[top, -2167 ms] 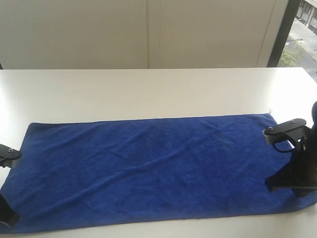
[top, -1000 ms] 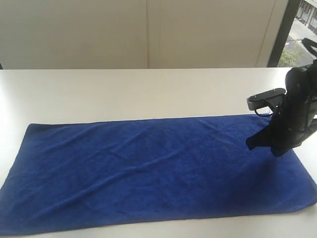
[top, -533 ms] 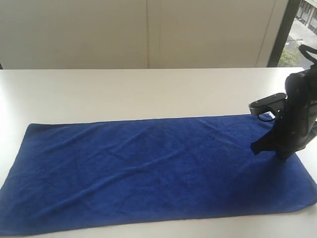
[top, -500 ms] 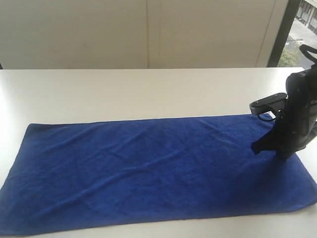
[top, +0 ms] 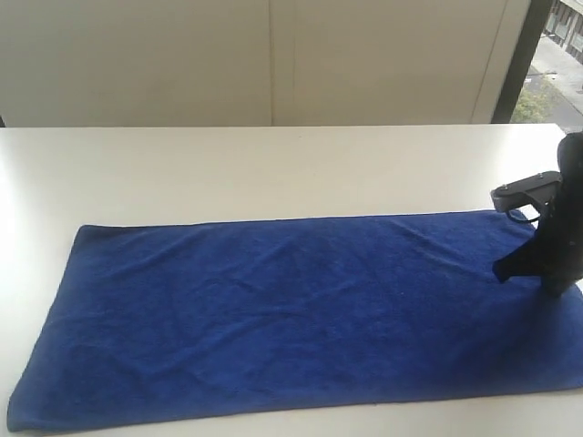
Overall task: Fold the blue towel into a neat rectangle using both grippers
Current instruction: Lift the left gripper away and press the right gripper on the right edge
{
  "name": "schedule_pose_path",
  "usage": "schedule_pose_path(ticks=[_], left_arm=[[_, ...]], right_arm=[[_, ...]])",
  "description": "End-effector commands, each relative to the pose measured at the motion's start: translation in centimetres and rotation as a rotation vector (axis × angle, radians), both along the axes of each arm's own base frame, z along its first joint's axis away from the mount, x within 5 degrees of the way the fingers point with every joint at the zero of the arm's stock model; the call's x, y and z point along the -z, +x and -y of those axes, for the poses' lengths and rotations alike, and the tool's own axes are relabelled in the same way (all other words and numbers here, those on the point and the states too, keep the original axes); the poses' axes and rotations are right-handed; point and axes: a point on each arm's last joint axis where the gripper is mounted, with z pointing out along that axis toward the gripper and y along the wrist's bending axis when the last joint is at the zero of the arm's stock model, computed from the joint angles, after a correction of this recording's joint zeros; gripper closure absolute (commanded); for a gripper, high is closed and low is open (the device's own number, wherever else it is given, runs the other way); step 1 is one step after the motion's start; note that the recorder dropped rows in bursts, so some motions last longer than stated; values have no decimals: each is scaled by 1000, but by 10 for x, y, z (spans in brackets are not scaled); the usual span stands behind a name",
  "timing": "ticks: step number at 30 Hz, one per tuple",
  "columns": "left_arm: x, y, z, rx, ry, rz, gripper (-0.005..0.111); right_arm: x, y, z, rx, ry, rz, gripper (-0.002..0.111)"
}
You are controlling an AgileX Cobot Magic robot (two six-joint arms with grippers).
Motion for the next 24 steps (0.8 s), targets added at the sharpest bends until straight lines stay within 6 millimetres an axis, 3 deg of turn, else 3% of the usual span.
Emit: schedule_pose_path(ticks=[1, 13, 21, 24], left_arm=[[0, -1, 0, -6, -20, 6, 107], [0, -1, 0, -13, -37, 4, 107], [0, -1, 0, -13, -40, 4, 107], [0, -1, 0, -14, -41, 3, 107]], right_arm=[[7, -9, 19, 49, -11, -62, 108], [8, -23, 54, 157, -11, -76, 108], [11, -26, 56, 171, -3, -60, 108], [-4, -22, 56, 181, 1, 15, 108]])
